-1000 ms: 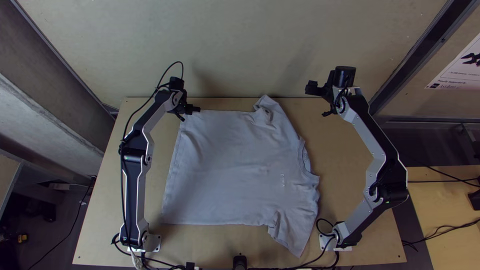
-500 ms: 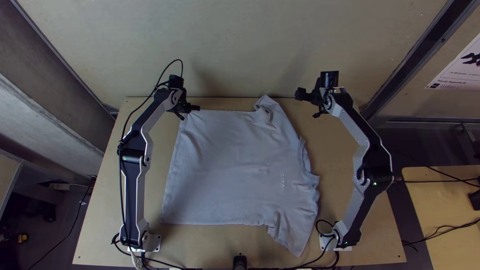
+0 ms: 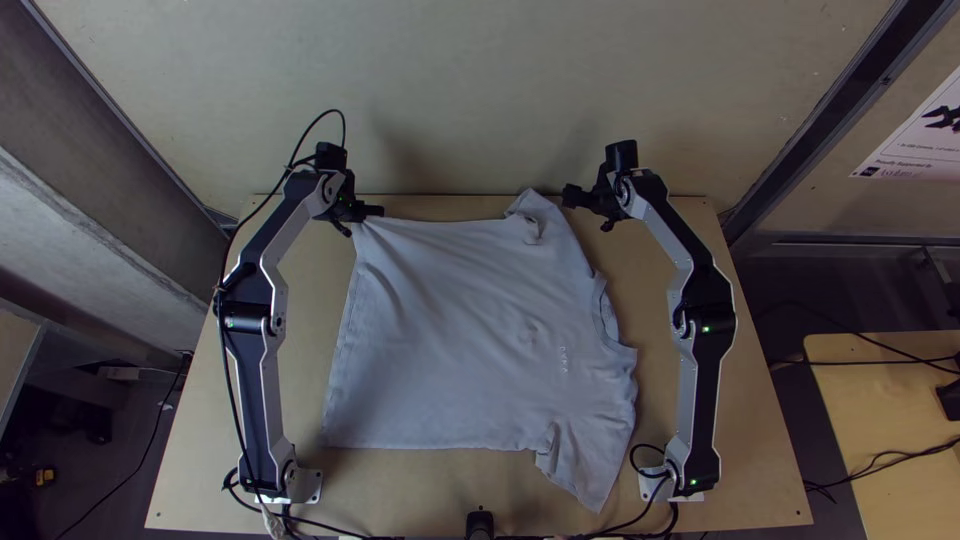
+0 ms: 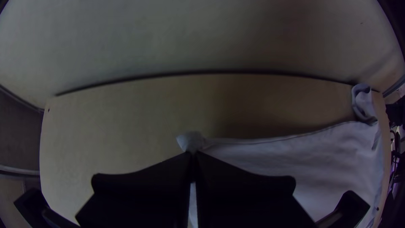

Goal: Fold the t-shirt

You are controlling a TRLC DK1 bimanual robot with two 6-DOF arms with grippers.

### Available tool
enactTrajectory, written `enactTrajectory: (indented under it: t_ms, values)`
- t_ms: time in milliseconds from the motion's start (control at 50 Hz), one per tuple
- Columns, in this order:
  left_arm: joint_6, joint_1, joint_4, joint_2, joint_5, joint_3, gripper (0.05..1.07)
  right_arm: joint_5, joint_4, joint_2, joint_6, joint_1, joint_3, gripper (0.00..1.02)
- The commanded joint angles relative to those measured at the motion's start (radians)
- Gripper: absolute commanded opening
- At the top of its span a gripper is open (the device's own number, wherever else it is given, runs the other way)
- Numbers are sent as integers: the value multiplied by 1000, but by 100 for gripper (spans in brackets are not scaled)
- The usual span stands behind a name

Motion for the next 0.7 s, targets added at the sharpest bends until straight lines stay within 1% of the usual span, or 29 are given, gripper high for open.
enactTrajectory:
  t_ms: [0,160,220,420,500,540,680]
  values:
    - [32,35,2,-59,-14,-64,7,-12,-16,38,30,11,41,97]
    - [67,66,11,-84,-14,-120,7,-23,-57,72,68,19,82,97]
    - [82,78,21,-96,-14,-148,7,-37,-76,89,73,22,104,97]
    - [140,108,99,-159,-14,-281,7,-46,-100,108,74,50,119,96]
    - [157,117,120,-183,-14,-324,7,-46,-105,114,76,65,121,92]
    - [168,121,126,-193,-14,-341,7,-46,-106,118,76,69,122,92]
    - [186,143,157,-217,-14,-397,7,-48,-123,135,99,89,136,92]
